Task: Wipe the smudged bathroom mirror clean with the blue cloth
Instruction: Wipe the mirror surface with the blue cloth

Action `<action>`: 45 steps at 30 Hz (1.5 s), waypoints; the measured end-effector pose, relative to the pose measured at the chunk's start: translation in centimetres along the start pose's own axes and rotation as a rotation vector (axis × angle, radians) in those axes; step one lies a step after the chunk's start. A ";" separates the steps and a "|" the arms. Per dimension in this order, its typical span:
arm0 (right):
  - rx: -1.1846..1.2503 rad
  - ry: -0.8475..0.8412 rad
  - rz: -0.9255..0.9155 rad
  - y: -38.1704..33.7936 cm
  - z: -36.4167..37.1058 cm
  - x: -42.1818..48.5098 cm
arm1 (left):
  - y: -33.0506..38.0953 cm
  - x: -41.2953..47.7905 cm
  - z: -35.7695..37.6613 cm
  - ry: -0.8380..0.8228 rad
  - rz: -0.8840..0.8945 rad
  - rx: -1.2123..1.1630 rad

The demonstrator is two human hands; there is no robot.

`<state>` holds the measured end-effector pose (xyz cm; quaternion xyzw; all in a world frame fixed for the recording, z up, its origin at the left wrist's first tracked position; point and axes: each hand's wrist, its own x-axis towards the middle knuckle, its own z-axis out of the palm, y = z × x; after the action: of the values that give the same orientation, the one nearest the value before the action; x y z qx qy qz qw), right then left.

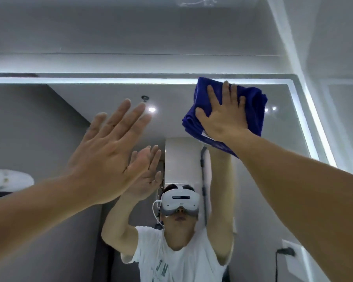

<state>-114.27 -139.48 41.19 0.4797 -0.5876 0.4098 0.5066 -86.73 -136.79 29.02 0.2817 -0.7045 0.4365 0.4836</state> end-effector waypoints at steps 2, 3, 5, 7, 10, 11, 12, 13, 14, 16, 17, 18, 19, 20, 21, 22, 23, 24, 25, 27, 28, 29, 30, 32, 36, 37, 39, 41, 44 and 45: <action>-0.017 0.000 -0.209 -0.5 0.1 -1.8 | -0.1 -0.1 0.2 -0.008 -0.009 -0.003; -0.026 -0.022 -0.322 -0.7 0.3 -3.4 | 0.0 -0.1 0.4 -0.014 -0.018 -0.012; -0.044 -0.082 -0.561 -1.0 0.9 -8.0 | 0.3 -0.1 0.9 -0.014 -0.041 -0.037; -0.028 -0.172 -0.783 -0.2 1.4 -12.7 | 1.0 -0.1 1.4 -0.012 -0.048 -0.056; -0.101 -0.220 -1.005 2.9 1.2 -13.7 | 1.9 -0.2 2.1 -0.019 -0.023 -0.051; -0.135 -0.195 -0.996 3.8 0.7 -12.0 | 1.9 -0.1 2.1 -0.017 -0.008 -0.041; -0.152 -0.185 -0.908 4.3 0.1 -9.8 | 1.8 -0.1 2.0 -0.014 0.004 -0.034; -0.149 -0.177 -0.752 4.7 -0.5 -7.2 | 1.6 0.0 1.9 -0.009 0.013 -0.032; -0.141 -0.161 -0.571 4.9 -1.0 -4.6 | 1.3 0.0 1.7 -0.003 0.015 -0.030; -0.108 -0.156 -0.261 4.1 -1.6 0.0 | 0.6 -0.1 1.3 0.000 0.012 -0.019; -0.078 -0.162 -0.154 3.0 -1.5 1.6 | 0.2 -0.3 1.2 0.000 0.011 -0.009; -0.037 -0.164 -0.069 1.6 -1.3 3.0 | -0.1 -0.4 1.0 -0.003 0.009 0.002; 0.005 -0.159 0.001 0.2 -1.3 4.0 | -0.4 -0.5 0.9 -0.011 0.005 0.013; 0.038 -0.145 0.056 -0.9 -1.3 4.8 | -0.7 -0.6 0.9 -0.018 0.001 0.020; 0.050 -0.121 0.079 -1.7 -1.2 5.2 | -0.9 -0.7 0.9 -0.021 -0.003 0.027; 0.044 -0.093 0.058 -2.2 -1.2 5.3 | -1.1 -0.7 0.8 -0.021 -0.005 0.031; 0.023 -0.070 -0.020 -2.6 -1.1 4.8 | -1.3 -0.6 0.8 -0.024 -0.005 0.034; -0.001 -0.055 -0.152 -2.9 -0.9 3.9 | -1.4 -0.5 0.9 -0.026 -0.003 0.035; -0.016 -0.054 -0.310 -3.1 -0.7 2.4 | -1.5 -0.4 1.0 -0.022 -0.003 0.034; -0.007 -0.083 -0.594 -3.6 0.3 -1.6 | -1.5 0.1 1.3 0.004 -0.014 0.026; 0.004 -0.106 -0.696 -3.7 0.7 -4.1 | -1.5 0.4 1.4 0.016 -0.022 0.018; 0.005 -0.135 -0.785 -3.5 1.0 -6.5 | -1.4 0.7 1.6 0.028 -0.028 0.009; -0.012 -0.167 -0.868 -3.0 1.1 -8.8 | -1.3 0.9 1.7 0.043 -0.033 -0.002; -0.069 -0.225 -1.002 -1.5 1.3 -11.9 | -1.0 1.1 1.9 0.058 -0.025 -0.019; -0.159 -0.147 -0.945 0.5 -0.3 -7.8 | -0.8 0.5 2.4 0.045 0.026 -0.004; -0.147 -0.119 -0.793 0.4 -0.9 -5.1 | -1.0 0.3 2.4 0.038 0.026 -0.002; -0.110 -0.129 -0.459 -0.1 -2.2 0.7 | -1.5 0.0 2.4 0.032 0.010 0.006; -0.037 -0.165 -0.210 -1.6 -2.5 4.8 | -2.0 -0.2 2.5 0.031 -0.007 -0.005; 0.050 -0.124 -0.044 -4.7 -1.2 6.2 | -2.1 -0.3 2.7 0.030 -0.020 -0.030; 0.055 -0.086 -0.054 -5.3 -0.7 5.6 | -2.0 -0.3 2.9 0.033 -0.022 -0.039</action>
<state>-109.07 -140.71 46.82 0.5262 -0.5843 0.3911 0.4784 -86.23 -140.27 28.97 0.2727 -0.7016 0.4219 0.5053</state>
